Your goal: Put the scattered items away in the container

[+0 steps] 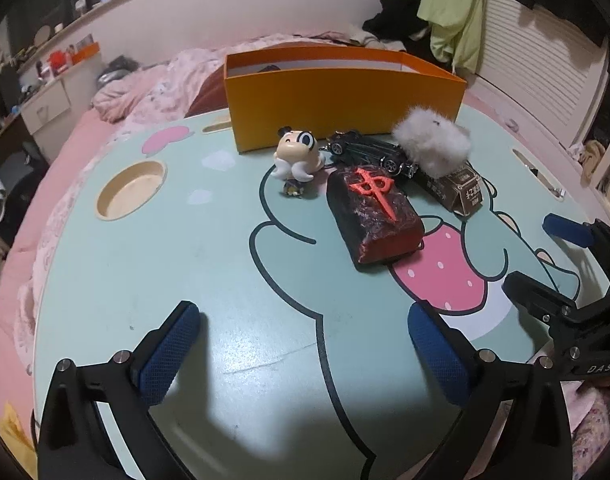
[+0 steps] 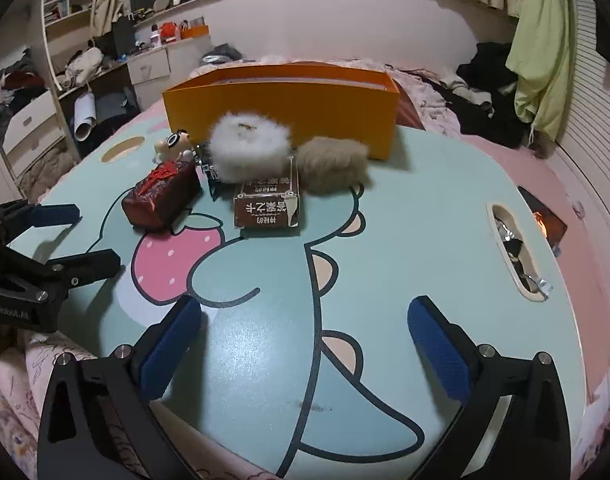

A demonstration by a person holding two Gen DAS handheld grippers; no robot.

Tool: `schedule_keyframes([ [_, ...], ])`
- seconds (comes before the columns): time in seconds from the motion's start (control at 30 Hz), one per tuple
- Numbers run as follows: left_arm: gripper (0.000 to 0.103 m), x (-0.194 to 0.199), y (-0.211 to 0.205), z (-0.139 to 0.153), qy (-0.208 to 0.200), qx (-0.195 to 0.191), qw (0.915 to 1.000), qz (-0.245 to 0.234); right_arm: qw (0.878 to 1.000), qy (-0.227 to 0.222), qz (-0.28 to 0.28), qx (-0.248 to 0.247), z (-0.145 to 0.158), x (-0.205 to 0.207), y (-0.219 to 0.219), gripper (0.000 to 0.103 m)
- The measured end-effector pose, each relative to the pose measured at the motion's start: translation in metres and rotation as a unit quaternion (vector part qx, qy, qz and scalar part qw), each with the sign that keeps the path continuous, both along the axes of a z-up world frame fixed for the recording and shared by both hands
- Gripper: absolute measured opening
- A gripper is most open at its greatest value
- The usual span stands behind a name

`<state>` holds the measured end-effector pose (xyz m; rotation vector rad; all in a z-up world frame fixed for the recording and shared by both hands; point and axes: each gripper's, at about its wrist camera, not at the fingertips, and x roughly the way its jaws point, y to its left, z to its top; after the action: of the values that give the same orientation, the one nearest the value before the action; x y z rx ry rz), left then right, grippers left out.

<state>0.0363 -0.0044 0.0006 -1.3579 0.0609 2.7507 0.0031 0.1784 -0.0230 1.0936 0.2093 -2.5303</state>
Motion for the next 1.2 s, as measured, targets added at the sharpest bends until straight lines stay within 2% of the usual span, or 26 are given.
schedule_keyframes([
  [1.2,0.103,0.0006,0.0015,-0.0025,0.007,0.0,1.0,-0.001,1.0,0.006,0.004,-0.003,-0.0039,0.0047,-0.0016,0.103],
])
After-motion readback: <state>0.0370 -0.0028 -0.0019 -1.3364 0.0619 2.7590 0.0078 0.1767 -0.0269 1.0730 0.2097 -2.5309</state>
